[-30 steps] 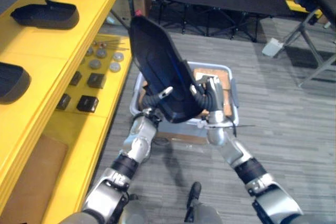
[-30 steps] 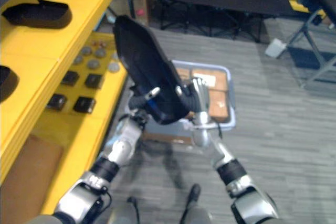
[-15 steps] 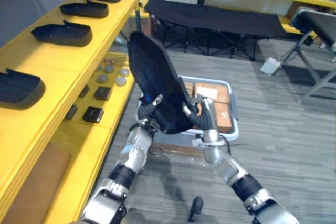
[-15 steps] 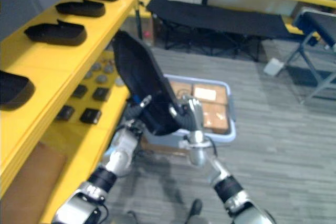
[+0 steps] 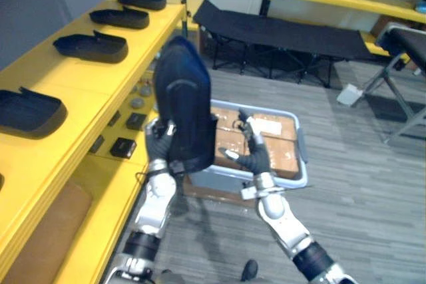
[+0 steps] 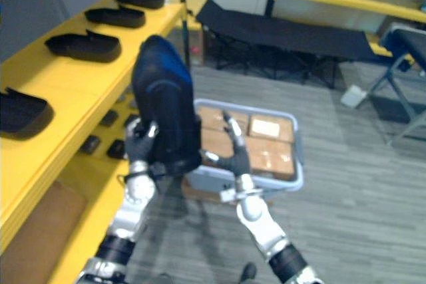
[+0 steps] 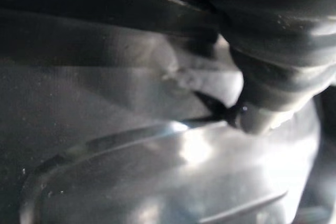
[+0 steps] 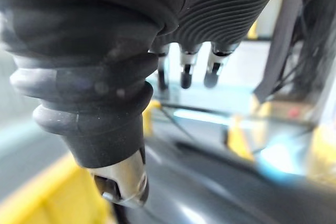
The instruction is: Walk over and take plastic housings, then place them on the shelf
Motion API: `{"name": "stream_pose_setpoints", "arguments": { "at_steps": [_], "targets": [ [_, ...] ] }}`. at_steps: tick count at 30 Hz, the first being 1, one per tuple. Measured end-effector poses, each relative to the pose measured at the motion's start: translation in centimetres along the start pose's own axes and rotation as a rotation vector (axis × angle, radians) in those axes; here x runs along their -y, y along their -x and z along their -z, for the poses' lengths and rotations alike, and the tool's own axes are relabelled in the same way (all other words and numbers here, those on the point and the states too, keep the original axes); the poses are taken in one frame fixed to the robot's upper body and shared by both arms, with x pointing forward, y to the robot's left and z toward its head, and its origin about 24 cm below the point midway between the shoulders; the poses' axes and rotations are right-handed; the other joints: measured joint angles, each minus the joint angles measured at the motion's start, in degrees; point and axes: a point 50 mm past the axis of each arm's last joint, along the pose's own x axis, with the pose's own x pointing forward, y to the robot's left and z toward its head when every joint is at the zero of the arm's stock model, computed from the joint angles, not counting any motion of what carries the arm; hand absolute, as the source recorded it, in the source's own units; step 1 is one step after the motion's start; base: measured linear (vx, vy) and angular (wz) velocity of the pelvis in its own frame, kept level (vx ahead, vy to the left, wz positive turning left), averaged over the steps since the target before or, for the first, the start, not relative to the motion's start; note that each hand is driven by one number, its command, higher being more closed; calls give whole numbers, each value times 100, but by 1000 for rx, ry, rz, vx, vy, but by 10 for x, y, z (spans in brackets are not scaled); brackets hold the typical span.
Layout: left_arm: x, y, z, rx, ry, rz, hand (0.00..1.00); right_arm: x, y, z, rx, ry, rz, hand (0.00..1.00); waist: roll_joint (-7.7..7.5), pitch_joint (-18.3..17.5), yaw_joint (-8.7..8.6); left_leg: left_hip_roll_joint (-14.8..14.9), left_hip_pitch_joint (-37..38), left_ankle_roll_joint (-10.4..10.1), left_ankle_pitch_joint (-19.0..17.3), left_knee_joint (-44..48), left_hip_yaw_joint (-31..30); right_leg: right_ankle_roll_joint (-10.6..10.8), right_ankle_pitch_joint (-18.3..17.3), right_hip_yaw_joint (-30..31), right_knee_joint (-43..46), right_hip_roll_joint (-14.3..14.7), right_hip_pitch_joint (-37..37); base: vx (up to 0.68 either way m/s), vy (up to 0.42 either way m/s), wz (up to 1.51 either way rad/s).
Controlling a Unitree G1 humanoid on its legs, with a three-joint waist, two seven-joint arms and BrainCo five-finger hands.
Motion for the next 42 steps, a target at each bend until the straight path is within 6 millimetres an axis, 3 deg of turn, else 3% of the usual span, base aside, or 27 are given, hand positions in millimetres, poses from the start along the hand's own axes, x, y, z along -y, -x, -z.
{"name": "stream_pose_setpoints", "arguments": {
  "at_steps": [2, 5, 7, 11, 14, 16, 20, 23, 24, 26, 31, 36, 38, 40, 42],
  "targets": [
    [-18, 6, -3, 30, -28, -46, 100, 23, 7, -10, 8, -53, 84, 0, 45, -97, -12, 11, 22, -8, -5, -18, 20, -9, -16, 4, 0, 11, -4, -5, 9, -2],
    [-24, 16, -16, 75, -4, -35, 100, 49, 26, -8, -68, -84, 192, 0, 146, -176, -31, 17, 89, -17, -28, -44, 87, -2, -28, 41, 1, 11, 3, 16, 26, -11],
    [-27, 25, -31, 121, 43, -16, 100, 72, 52, 1, -171, -103, 311, 0, 276, -261, -78, 19, 96, -15, -53, -52, 147, 0, -30, 99, 1, 13, -31, 42, 37, -14],
    [-36, 38, -33, 106, 70, -21, 100, 91, 84, 10, -274, -89, 412, 0, 439, -340, -239, 68, 211, -18, -53, -166, 326, -19, -23, 240, 1, 59, -76, 35, 17, -20],
    [-45, 43, -27, 70, 74, -55, 100, 95, 88, 9, -270, -128, 398, 0, 438, -339, -278, 105, 249, -31, -47, -201, 350, 6, -76, 244, -1, 94, -70, 9, 4, -5],
    [-59, 44, -28, 74, 56, -105, 100, 92, 86, 10, -265, -150, 355, 0, 439, -339, -257, 117, 208, -36, -47, -222, 310, 4, -95, 184, -1, 105, -62, -11, 3, 8],
    [-92, 44, -43, 144, 15, -239, 100, 76, 81, 26, -315, -178, 255, 0, 445, -336, -11, 98, 117, -45, -28, -278, 62, 31, -142, -81, 0, 82, 31, 6, 19, 33],
    [-125, 47, -56, 215, -41, -365, 100, 45, 67, 45, -382, -164, 129, 0, 454, -346, 337, -16, -112, -36, 76, -278, -534, 96, -139, -656, 9, 13, 192, 31, 45, 93],
    [-130, 48, -57, 221, -50, -382, 100, 42, 65, 47, -385, -165, 125, 0, 456, -343, 383, -37, -154, -33, 95, -268, -648, 103, -141, -766, 33, 1, 234, 71, 53, 87],
    [-149, 57, -58, 223, -96, -450, 100, 37, 58, 51, -394, -172, 131, 0, 461, -344, 677, -129, -288, -22, 124, -230, -1025, 111, -139, -1131, 53, -40, 397, 82, 67, 88],
    [-177, 79, -56, 192, -113, -556, 100, 32, 51, 54, -397, -166, 89, 0, 399, -358, 1008, -367, -333, 15, 140, -199, -1550, 293, -270, -1617, 54, -181, 768, 39, 67, 64],
    [-184, 95, -50, 144, -142, -565, 100, 6, 42, 67, -446, -169, -45, 0, 493, -284, 1220, -380, -245, 32, 129, -174, -1626, 281, -391, -1712, 55, -163, 938, -25, 11, 10],
    [-182, 96, -50, 143, -136, -554, 100, 2, 43, 70, -473, -150, -64, 0, 520, -204, 1230, -410, -218, 113, 105, -171, -1639, 317, -450, -1892, 55, -183, 1102, -53, 1, 35],
    [-179, 93, -52, 167, -116, -519, 100, 3, 44, 71, -491, -120, -66, 0, 508, -150, 1055, -384, -366, 272, 199, -151, -1426, 390, -513, -2317, 56, -224, 1309, -25, -9, 110],
    [-170, 88, -53, 188, -83, -471, 100, 11, 46, 71, -498, -74, -47, 0, 458, -132, 945, -282, -527, 163, 404, -131, -1053, 420, -525, -2697, 76, -258, 1435, -1, 39, 103]
  ]
}}
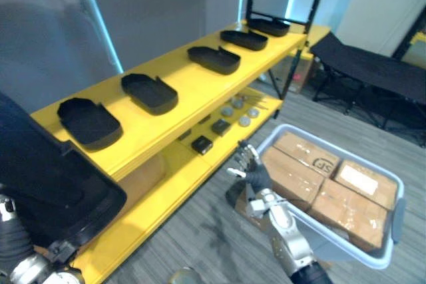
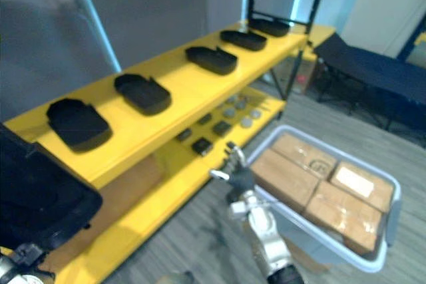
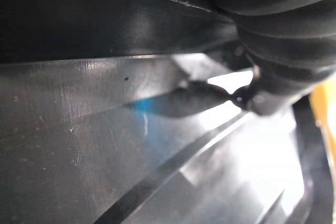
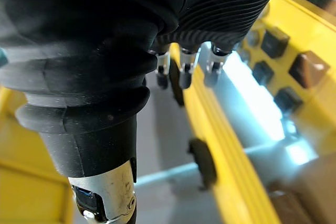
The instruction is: Walk over and take plastic housings, then place them on the shelf
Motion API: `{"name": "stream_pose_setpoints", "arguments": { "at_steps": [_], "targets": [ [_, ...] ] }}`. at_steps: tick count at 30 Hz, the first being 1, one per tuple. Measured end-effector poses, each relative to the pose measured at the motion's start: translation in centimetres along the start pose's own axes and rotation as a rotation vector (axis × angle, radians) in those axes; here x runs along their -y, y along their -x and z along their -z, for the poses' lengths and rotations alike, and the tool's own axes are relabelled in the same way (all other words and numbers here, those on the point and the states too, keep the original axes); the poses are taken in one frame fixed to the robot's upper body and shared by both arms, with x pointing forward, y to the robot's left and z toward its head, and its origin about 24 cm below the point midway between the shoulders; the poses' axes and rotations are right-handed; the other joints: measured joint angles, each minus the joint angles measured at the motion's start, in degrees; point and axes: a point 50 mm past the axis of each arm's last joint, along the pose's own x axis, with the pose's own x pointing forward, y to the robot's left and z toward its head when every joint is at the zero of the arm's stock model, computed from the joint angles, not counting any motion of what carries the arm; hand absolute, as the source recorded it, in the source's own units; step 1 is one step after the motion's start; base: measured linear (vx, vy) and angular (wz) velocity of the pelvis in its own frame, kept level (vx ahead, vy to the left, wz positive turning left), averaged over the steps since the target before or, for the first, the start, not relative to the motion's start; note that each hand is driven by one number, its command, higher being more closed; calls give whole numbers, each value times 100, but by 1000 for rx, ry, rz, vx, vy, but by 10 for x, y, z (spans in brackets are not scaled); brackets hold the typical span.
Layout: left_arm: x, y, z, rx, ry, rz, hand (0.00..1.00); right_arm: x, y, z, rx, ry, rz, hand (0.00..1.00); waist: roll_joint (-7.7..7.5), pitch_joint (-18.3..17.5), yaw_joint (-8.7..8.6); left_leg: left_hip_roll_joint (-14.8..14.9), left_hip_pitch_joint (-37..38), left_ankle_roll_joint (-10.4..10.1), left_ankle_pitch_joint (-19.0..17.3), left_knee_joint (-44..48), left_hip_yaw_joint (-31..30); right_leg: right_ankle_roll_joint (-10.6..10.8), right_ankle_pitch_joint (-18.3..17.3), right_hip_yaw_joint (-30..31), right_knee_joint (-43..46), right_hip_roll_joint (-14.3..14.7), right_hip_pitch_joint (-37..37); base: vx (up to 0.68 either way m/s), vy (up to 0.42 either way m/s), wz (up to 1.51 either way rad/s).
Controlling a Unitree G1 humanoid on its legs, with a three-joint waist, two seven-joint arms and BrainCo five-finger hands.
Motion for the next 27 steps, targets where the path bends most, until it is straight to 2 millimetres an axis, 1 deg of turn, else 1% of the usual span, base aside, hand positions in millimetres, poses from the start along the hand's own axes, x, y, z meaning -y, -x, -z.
{"name": "stream_pose_setpoints", "arguments": {
  "at_steps": [1, 3, 4, 5, 6, 7, 8, 9, 10, 11, 12, 13, 14, 15, 17, 18, 19, 20, 21, 22, 23, 24, 25, 26, 27],
  "targets": [
    [2, 1, 0, -6, 7, 13, 100, 3, 1, 1, -12, 18, 9, 0, -25, 42, 116, -40, 15, -40, 64, -38, 56, 6, -3, -13, 94, -88, -11, 23, 143, 32],
    [5, 1, 0, -6, 17, 19, 100, 1, 1, 3, -21, 34, -3, 0, -50, 175, 129, -117, 12, -7, 64, -55, 60, 28, -68, 41, 283, -229, -30, 31, 160, 11],
    [9, 0, 0, -4, 29, 26, 100, 1, 3, 3, -23, 29, -13, 0, -75, 233, 105, -165, 8, 61, 30, -55, 60, 28, -209, 102, 515, -349, -97, 42, 161, 11],
    [16, -2, -1, 4, 50, 54, 100, 4, 6, 2, -19, 23, -14, 0, -91, 278, 69, -189, 5, 92, 25, -56, 32, -127, -467, 450, 805, -413, -225, 42, 139, 19],
    [20, -4, -3, 16, 58, 73, 100, 7, 8, 1, -12, 18, -8, 0, -98, 320, 20, -217, 6, 98, 27, -52, -47, -228, -629, 664, 930, -413, -250, 26, 88, 56],
    [30, -9, -7, 54, 77, 122, 100, 12, 13, -2, 1, 13, 6, 0, -164, 391, -143, -308, -8, 120, 56, -66, -268, -365, -942, 1156, 1140, -380, -312, -3, 2, 88],
    [40, -14, -12, 94, 94, 183, 100, 19, 19, -3, 7, 12, 38, 0, -213, 417, -291, -394, -19, 77, 107, -86, -485, -652, -1214, 1738, 1302, -338, -352, 0, -8, 102],
    [46, -16, -14, 114, 105, 215, 100, 23, 22, -2, 8, 12, 56, 0, -232, 418, -380, -445, -53, 66, 140, -97, -604, -764, -1301, 2063, 1356, -305, -370, 11, -14, 113],
    [59, -19, -19, 144, 137, 285, 100, 33, 26, -3, 10, 20, 93, 0, -318, 382, -520, -536, -102, 43, 225, -102, -867, -736, -1306, 2512, 1500, -280, -402, 55, -19, 113],
    [71, -20, -22, 162, 169, 345, 100, 40, 29, -3, 6, 31, 119, 0, -304, 401, -554, -539, -123, 13, 350, -179, -918, -677, -1278, 2657, 1626, -267, -424, 36, -36, 107],
    [77, -20, -24, 168, 182, 379, 100, 43, 29, -4, 13, 36, 126, 0, -297, 406, -555, -535, -139, 32, 399, -218, -871, -635, -1284, 2636, 1636, -254, -404, 27, -47, 60],
    [80, -19, -24, 164, 182, 399, 100, 44, 28, -7, 31, 45, 124, 0, -294, 408, -517, -530, -141, 15, 429, -259, -873, -559, -1309, 2583, 1625, -256, -403, -13, -58, 18],
    [81, -18, -21, 146, 178, 405, 100, 43, 24, -11, 56, 57, 111, 0, -272, 431, -471, -513, -163, 3, 447, -236, -841, -449, -1307, 2563, 1552, -246, -393, -13, -63, -1],
    [82, -17, -17, 123, 175, 409, 100, 41, 20, -15, 79, 85, 98, 0, -214, 469, -463, -486, -171, -11, 458, -226, -827, -374, -1287, 2565, 1484, -214, -364, -21, -62, -10],
    [84, -13, -12, 82, 164, 419, 100, 38, 12, -26, 133, 124, 73, 0, -105, 594, -453, -378, -126, -26, 467, -197, -768, -342, -1271, 2581, 1406, -140, -308, -68, -53, -21],
    [82, -6, -7, 46, 151, 425, 100, 34, 4, -35, 177, 140, 46, 0, -18, 705, -452, -305, -72, -36, 472, -141, -656, -288, -1242, 2604, 1364, -66, -280, -116, -44, -32],
    [82, -4, -6, 34, 152, 426, 100, 33, 4, -37, 189, 146, 41, 0, 13, 723, -456, -262, -65, -45, 478, -134, -600, -278, -1249, 2612, 1359, -35, -279, -155, -44, -35],
    [82, -1, -4, 16, 157, 425, 100, 34, 4, -40, 202, 155, 37, 0, 46, 759, -456, -189, -37, -82, 500, -146, -517, -201, -1300, 2640, 1359, 7, -280, -136, -51, -21],
    [82, 1, -3, 7, 157, 427, 100, 34, 6, -39, 199, 155, 37, 0, 35, 774, -467, -167, -21, -109, 517, -157, -471, -46, -1421, 2672, 1359, 9, -263, -130, -64, -18],
    [83, 2, -2, 0, 158, 429, 100, 35, 8, -38, 194, 155, 36, 0, 52, 802, -476, -150, 11, -128, 530, -167, -457, 22, -1458, 2681, 1364, 16, -240, -138, -75, -7],
    [84, 5, 2, -23, 155, 432, 100, 37, 12, -33, 174, 158, 32, 0, 128, 850, -509, -97, 95, -133, 561, -206, -419, -32, -1508, 2678, 1389, 55, -192, -161, -51, -1],
    [82, 7, 5, -43, 148, 429, 100, 38, 18, -28, 156, 155, 30, 0, 144, 850, -542, -68, 147, -104, 575, -279, -358, -23, -1583, 2670, 1418, 46, -192, -195, -41, 5],
    [81, 8, 6, -49, 146, 426, 100, 38, 20, -26, 150, 150, 27, 0, 147, 851, -572, -46, 128, -98, 578, -278, -308, -20, -1593, 2644, 1440, 46, -194, -176, -3, 13],
    [79, 10, 7, -58, 142, 419, 100, 37, 21, -25, 146, 142, 25, 0, 171, 845, -616, 18, 97, -45, 619, -266, -90, 20, -1631, 2594, 1469, 12, -192, -97, 3, 16],
    [78, 10, 7, -63, 141, 413, 100, 36, 21, -25, 147, 141, 20, 0, 159, 850, -616, 23, 91, -41, 623, -264, -18, 39, -1643, 2578, 1469, -21, -190, -62, 51, 20]
  ]
}}
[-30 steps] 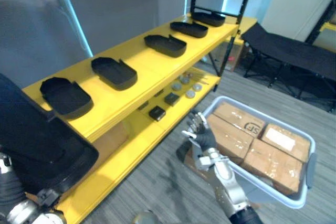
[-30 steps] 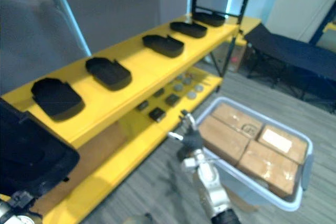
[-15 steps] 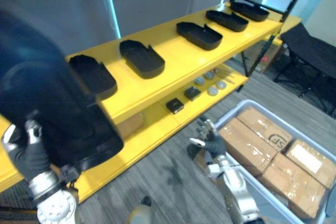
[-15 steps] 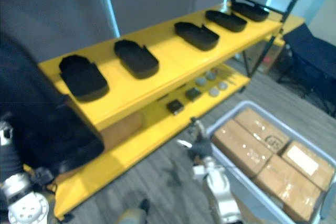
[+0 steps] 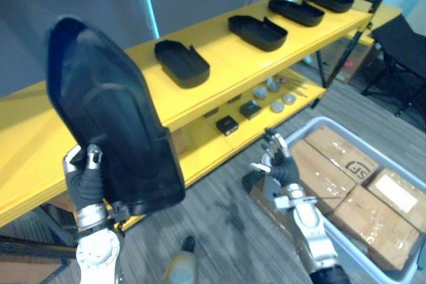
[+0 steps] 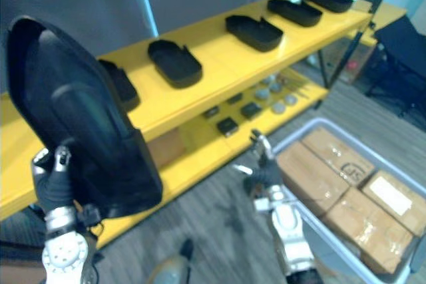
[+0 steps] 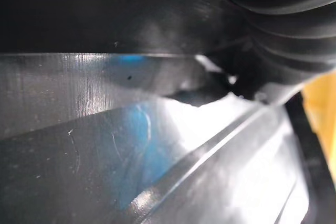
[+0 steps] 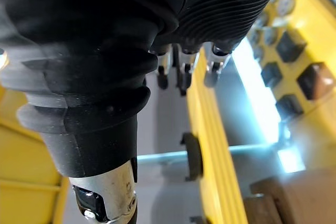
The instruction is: Walk over and take plastic housings, then place them on the shelf
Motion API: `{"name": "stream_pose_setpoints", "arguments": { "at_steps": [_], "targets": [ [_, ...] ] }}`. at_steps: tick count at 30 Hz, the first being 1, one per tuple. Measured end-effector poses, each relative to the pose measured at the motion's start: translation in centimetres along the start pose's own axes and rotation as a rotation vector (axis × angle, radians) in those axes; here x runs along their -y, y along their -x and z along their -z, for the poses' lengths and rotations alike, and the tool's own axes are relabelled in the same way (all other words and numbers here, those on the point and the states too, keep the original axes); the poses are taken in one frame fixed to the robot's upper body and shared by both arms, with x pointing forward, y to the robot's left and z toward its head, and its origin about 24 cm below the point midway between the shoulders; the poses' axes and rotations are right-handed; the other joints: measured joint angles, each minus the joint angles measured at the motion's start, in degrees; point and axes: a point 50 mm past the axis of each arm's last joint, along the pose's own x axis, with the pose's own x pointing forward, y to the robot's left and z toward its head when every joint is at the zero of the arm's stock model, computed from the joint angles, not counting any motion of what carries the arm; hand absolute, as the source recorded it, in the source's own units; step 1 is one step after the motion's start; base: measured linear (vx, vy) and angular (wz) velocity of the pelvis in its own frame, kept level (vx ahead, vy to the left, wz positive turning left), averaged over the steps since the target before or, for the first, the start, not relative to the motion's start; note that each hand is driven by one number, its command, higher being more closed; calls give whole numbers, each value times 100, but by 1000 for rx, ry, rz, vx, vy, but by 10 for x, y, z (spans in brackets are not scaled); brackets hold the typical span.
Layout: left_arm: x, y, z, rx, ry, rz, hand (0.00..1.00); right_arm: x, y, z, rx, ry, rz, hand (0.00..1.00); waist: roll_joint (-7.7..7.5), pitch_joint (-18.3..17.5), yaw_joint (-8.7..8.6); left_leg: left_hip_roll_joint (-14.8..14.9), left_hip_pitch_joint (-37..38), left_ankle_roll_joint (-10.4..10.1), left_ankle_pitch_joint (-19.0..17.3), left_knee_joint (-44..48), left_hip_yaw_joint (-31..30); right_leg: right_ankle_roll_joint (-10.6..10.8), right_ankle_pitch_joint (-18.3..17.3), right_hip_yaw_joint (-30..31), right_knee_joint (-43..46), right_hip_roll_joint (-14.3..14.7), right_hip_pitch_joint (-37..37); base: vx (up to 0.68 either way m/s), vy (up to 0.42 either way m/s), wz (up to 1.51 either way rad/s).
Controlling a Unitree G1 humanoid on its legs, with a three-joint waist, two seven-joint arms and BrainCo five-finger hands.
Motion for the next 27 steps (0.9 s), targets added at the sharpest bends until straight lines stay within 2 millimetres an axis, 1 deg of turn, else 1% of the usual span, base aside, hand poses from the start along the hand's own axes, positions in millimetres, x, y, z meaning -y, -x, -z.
{"name": "stream_pose_setpoints", "arguments": {
  "at_steps": [2, 3, 4, 5, 6, 7, 8, 9, 10, 11, 12, 13, 14, 15, 16, 17, 18, 19, 20, 21, 22, 23, 24, 25, 26, 27],
  "targets": [
    [-4, 0, 0, -1, -9, -15, 100, -2, -1, -6, 45, -9, 3, 0, -59, 0, 62, -26, -128, 29, 21, 57, 265, 18, -11, -54, -36, -100, -1, -16, 76, 23],
    [-5, 0, 0, 2, -13, -21, 100, -3, -2, -6, 54, -13, 7, 0, -92, -18, 87, -70, -188, 30, 21, 107, 273, 19, -12, -58, -70, -121, -5, 47, 92, 28],
    [-10, -2, -3, 18, -24, -36, 100, -6, -3, -7, 66, -26, 23, 0, -203, -43, 140, -190, -274, 82, -19, 171, 269, 19, -12, -73, -128, -200, -4, 92, 105, 34],
    [-15, -4, -9, 46, -36, -53, 100, -8, -4, -8, 74, -36, 44, 0, -375, -77, 167, -369, -372, 171, -135, 272, 267, -28, -11, -151, -176, -337, 27, 123, 131, 42],
    [-18, -6, -12, 64, -43, -60, 100, -10, -4, -8, 76, -41, 59, 0, -483, -90, 181, -495, -394, 244, -226, 346, 292, -100, -32, -196, -237, -419, 108, 173, 109, 42],
    [-19, -7, -15, 80, -42, -63, 100, -9, -4, -8, 79, -47, 80, 0, -562, -103, 177, -633, -371, 302, -357, 418, 303, -408, -24, -220, -117, -494, 196, 216, 135, 55],
    [-17, -8, -16, 87, -28, -63, 100, -6, -4, -9, 90, -40, 101, 0, -420, -135, 149, -671, -331, 377, -460, 512, 172, -656, 329, -112, 733, -651, -51, 258, 205, 53],
    [-16, -10, -18, 104, -27, -54, 100, -5, -4, -11, 99, -38, 112, 0, -385, -176, 131, -685, -245, 431, -493, 464, 135, -694, 592, 87, 1362, -783, -349, 220, 208, 43],
    [-17, -14, -22, 131, -34, -50, 100, -5, -7, -13, 116, -36, 116, 0, -396, -188, 148, -711, -112, 500, -539, 366, 134, -650, 841, 320, 1889, -914, -573, 254, 184, 21],
    [-18, -17, -25, 154, -41, -50, 100, -8, -11, -17, 138, -23, 116, 0, -433, -208, 135, -770, 25, 596, -554, 296, 111, -613, 1162, 473, 2279, -1052, -726, 339, 123, 6],
    [-17, -20, -27, 168, -40, -50, 100, -10, -17, -22, 166, -11, 108, 0, -446, -217, 128, -796, 258, 697, -585, 182, 87, -672, 1510, 605, 2789, -1216, -946, 360, 96, 4],
    [-17, -21, -28, 174, -36, -51, 100, -11, -19, -24, 179, -10, 102, 0, -371, -184, 116, -780, 342, 744, -614, 169, 62, -665, 1285, 642, 3066, -1233, -1053, 356, 67, 6],
    [-13, -25, -29, 184, -20, -56, 100, -11, -24, -28, 198, -5, 94, 0, -310, -186, 71, -700, 496, 772, -656, 157, -64, -712, 630, 610, 3369, -1129, -1214, 294, 54, 23],
    [-11, -29, -32, 201, -7, -57, 100, -11, -29, -33, 218, 0, 85, 0, -210, -182, 18, -598, 629, 763, -686, 90, -150, -693, 247, 600, 3218, -882, -1349, 261, 48, 36],
    [-10, -32, -33, 211, -4, -55, 100, -11, -31, -35, 228, 4, 82, 0, -178, -189, -37, -554, 650, 740, -705, 88, -224, -698, 136, 617, 2973, -734, -1382, 213, 13, 57],
    [-4, -41, -33, 232, 6, -36, 100, -8, -33, -39, 248, 18, 87, 0, -143, -206, -74, -491, 650, 688, -739, 101, -411, -701, 9, 833, 2331, -409, -1451, 185, -63, 84],
    [3, -52, -31, 244, 17, -12, 100, -2, -35, -43, 265, 36, 102, 0, -135, -206, -102, -469, 621, 645, -765, 123, -633, -636, -34, 1298, 1729, -85, -1541, 172, -103, 95],
    [6, -57, -30, 240, 22, -3, 100, 1, -35, -45, 274, 45, 110, 0, -144, -212, -135, -464, 604, 622, -779, 133, -773, -617, -22, 1572, 1477, 65, -1569, 147, -172, 119],
    [13, -62, -25, 222, 32, 7, 100, 7, -35, -50, 294, 60, 121, 0, -176, -231, -211, -477, 557, 551, -821, 193, -1051, -521, 36, 2066, 1086, 326, -1578, 102, -167, 102],
    [15, -62, -23, 210, 38, 9, 100, 9, -35, -54, 308, 64, 125, 0, -175, -235, -232, -516, 514, 517, -842, 225, -1163, -437, 92, 2208, 951, 389, -1592, 116, -242, 120],
    [18, -60, -20, 187, 42, 15, 100, 11, -35, -63, 347, 66, 124, 0, -348, -341, -241, -640, 455, 397, -891, 219, -1335, -427, 358, 2261, 726, 391, -1600, 107, -311, 97],
    [18, -57, -17, 164, 39, 15, 100, 10, -37, -73, 387, 64, 95, 0, -487, -449, -178, -759, 405, 267, -962, 231, -1442, -185, 362, 2133, 541, 277, -1512, 160, -410, 75],
    [17, -52, -13, 134, 43, 8, 100, 10, -40, -77, 405, 71, 71, 0, -379, -457, -146, -680, 404, 201, -1006, 287, -1473, -172, 373, 2087, 402, 347, -1415, 153, -390, 53],
    [17, -42, -4, 69, 52, 0, 100, 7, -46, -86, 435, 94, 24, 0, -131, -545, -134, -487, 256, 108, -1067, 453, -1398, -277, 492, 1866, 97, 554, -1215, 134, -283, 41],
    [18, -32, 2, 23, 58, 2, 100, 4, -49, -93, 460, 110, -12, 0, 48, -655, -82, -319, 216, 32, -1114, 485, -1386, -357, 547, 1719, -78, 731, -1091, 109, -216, 47],
    [18, -28, 4, 7, 62, 9, 100, 2, -50, -96, 474, 113, -28, 0, 104, -689, -25, -256, 220, 22, -1116, 490, -1371, -360, 548, 1667, -137, 799, -1020, 111, -203, 50]
  ]
}}
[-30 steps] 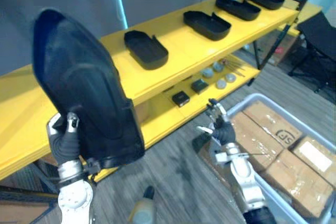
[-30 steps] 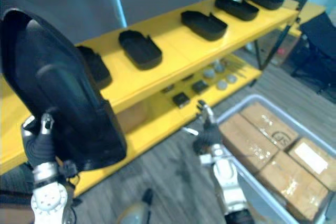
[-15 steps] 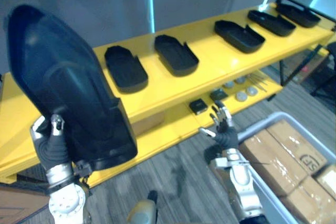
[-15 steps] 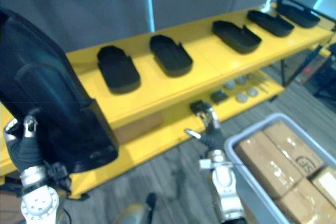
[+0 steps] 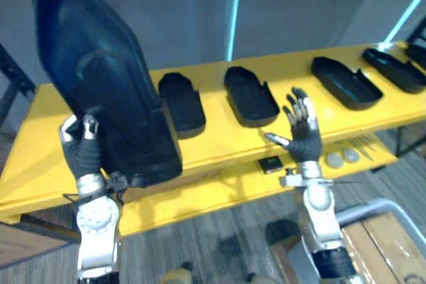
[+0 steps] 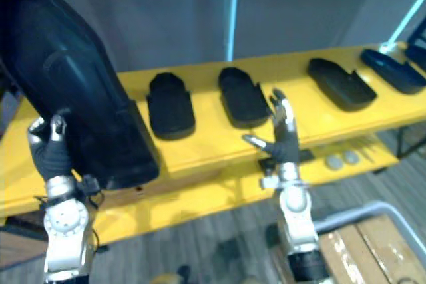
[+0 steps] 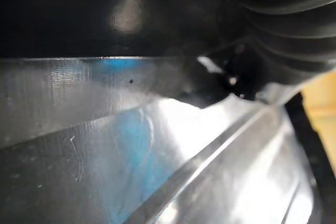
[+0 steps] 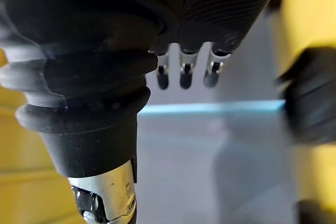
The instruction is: Walk over and take plastic housings, then place them on the shelf
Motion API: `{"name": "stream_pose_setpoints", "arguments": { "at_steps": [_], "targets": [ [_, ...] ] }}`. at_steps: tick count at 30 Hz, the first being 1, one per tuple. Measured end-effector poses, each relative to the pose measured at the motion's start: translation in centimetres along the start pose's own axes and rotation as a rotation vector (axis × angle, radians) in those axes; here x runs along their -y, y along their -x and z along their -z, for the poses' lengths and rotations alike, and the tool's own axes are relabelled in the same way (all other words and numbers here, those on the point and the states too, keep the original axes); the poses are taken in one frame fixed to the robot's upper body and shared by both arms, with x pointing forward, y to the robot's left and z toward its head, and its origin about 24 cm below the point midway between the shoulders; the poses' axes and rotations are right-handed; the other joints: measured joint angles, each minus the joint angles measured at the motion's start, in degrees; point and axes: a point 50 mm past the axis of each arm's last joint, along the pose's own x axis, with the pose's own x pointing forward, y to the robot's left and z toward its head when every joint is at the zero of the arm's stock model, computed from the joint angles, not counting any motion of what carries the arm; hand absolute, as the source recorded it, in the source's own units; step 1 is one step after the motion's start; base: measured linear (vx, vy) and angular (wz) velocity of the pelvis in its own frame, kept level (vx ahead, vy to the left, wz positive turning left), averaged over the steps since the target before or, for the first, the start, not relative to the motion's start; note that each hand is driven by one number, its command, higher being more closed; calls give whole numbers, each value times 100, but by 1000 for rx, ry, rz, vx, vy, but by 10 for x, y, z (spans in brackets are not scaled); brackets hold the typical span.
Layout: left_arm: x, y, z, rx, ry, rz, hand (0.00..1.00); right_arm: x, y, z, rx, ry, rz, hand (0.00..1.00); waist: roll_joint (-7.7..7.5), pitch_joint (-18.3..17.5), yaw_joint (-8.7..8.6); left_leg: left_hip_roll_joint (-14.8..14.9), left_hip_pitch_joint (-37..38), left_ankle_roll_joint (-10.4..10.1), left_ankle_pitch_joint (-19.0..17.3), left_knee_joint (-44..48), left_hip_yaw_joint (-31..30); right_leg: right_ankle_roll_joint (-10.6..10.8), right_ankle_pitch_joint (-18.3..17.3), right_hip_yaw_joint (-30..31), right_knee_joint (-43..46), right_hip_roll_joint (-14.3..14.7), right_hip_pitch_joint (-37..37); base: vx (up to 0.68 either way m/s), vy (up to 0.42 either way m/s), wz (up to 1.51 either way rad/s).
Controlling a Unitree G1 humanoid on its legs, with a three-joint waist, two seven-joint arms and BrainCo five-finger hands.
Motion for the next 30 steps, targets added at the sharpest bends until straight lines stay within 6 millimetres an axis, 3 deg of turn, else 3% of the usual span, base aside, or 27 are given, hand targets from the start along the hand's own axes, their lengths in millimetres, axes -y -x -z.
{"name": "stream_pose_setpoints", "arguments": {
  "at_steps": [2, 4, 5, 8, 9, 11, 12, 15, 18, 20, 21, 22, 23, 25, 26, 27, 28, 30],
  "targets": [
    [0, 10, 4, -39, 8, 2, 100, -10, -4, -12, 55, -43, -87, 0, 69, -45, 48, 150, -14, -116, 88, 35, 352, -119, -38, -392, -137, 119, 306, 92, -174, 75],
    [3, 10, 4, -43, 33, 22, 100, -12, -4, -14, 60, -47, -110, 0, 60, -41, -31, 240, -97, 69, 230, 30, 1137, -169, -68, -854, -234, 107, 564, 39, -136, 126],
    [10, 9, 3, -36, 71, 45, 100, -11, 1, -13, 47, -50, -112, 0, -8, -28, -69, 308, -133, 368, 408, 9, 1956, -203, -88, -1257, -232, 49, 727, 5, -96, 152],
    [15, 11, 1, -26, 86, 79, 100, -12, 10, -8, 7, -59, -103, 0, -45, -41, -86, 364, -162, 1051, 382, -131, 2958, -247, -120, -1724, -127, -161, 801, 2, 9, 109],
    [16, 11, 2, -27, 88, 84, 100, -11, 11, -8, 1, -55, -102, 0, -2, -63, -180, 444, -193, 1070, 369, -123, 3361, -244, -125, -1858, -30, -279, 800, 17, 100, 99],
    [18, 12, 3, -33, 91, 92, 100, -8, 11, -8, 4, -49, -104, 0, 78, -101, -290, 440, -183, 1008, 450, -101, 3616, -176, -194, -2000, 169, -449, 786, 25, 189, 74],
    [20, 13, 3, -33, 94, 102, 100, -5, 11, -9, 5, -43, -98, 0, 105, -109, -323, 324, -129, 649, 624, -126, 3674, -88, -393, -1978, 437, -632, 763, 19, 220, 45],
    [20, 13, 5, -39, 92, 108, 100, -11, 11, -7, 9, -82, -83, 0, 3, -110, -328, 0, -89, 634, 639, -297, 3667, -41, -535, -1801, 524, -928, 679, -32, 230, 17],
    [21, 13, 6, -41, 85, 131, 100, -14, 12, -1, -13, -119, -51, 0, -47, -85, -353, -313, 53, 666, 834, -646, 3695, 134, -566, -1659, 448, -1145, 643, -34, 128, 4],
    [23, 12, 5, -33, 74, 181, 100, -13, 15, 5, -38, -135, 12, 0, -104, -48, -462, -580, 235, 764, 1036, -982, 3664, 296, -455, -1669, 453, -1349, 693, 6, 142, 11],
    [25, 12, 5, -27, 68, 201, 100, -12, 17, 6, -44, -128, 35, 0, -112, -42, -478, -628, 241, 767, 1036, -976, 3657, 317, -405, -1667, 472, -1394, 709, 36, 142, 13],
    [31, 10, 5, -19, 67, 245, 100, -6, 23, 8, -67, -99, 87, 0, -58, -31, -488, -656, 273, 806, 979, -973, 3650, 166, -277, -1626, 613, -1411, 691, 25, 151, 3],
    [36, 8, 4, -7, 65, 278, 100, -3, 30, 11, -91, -91, 131, 0, 30, 6, -490, -614, 322, 887, 918, -979, 3667, -140, -120, -1503, 871, -1385, 556, -1, 137, -6],
    [36, 3, 0, 23, 49, 309, 100, -1, 33, 12, -99, -94, 169, 0, 74, 98, -510, -546, 422, 934, 832, -1098, 3760, -355, 9, -1268, 1068, -1313, 398, -33, 120, -24],
    [34, -1, -2, 36, 29, 322, 100, -4, 32, 12, -92, -113, 178, 0, 15, 146, -559, -510, 399, 934, 832, -1115, 3752, -267, -45, -1088, 1032, -1156, 372, -26, 49, -11],
    [33, -4, -3, 45, 6, 342, 100, -7, 32, 10, -80, -134, 188, 0, -54, 231, -657, -459, 383, 932, 833, -1153, 3685, -91, -167, -824, 876, -778, 362, -20, -15, 5],
    [32, -5, -2, 44, -3, 351, 100, -8, 32, 9, -76, -140, 189, 0, -69, 261, -666, -444, 384, 929, 836, -1204, 3678, -50, -210, -710, 749, -570, 357, -23, -71, 2],
    [36, 0, 1, 11, 6, 359, 100, -8, 37, 0, -53, -139, 177, 0, -175, 232, -642, -474, 305, 899, 863, -1300, 3667, -193, -309, -553, 23, 81, 405, -28, -112, 0]
  ]
}}
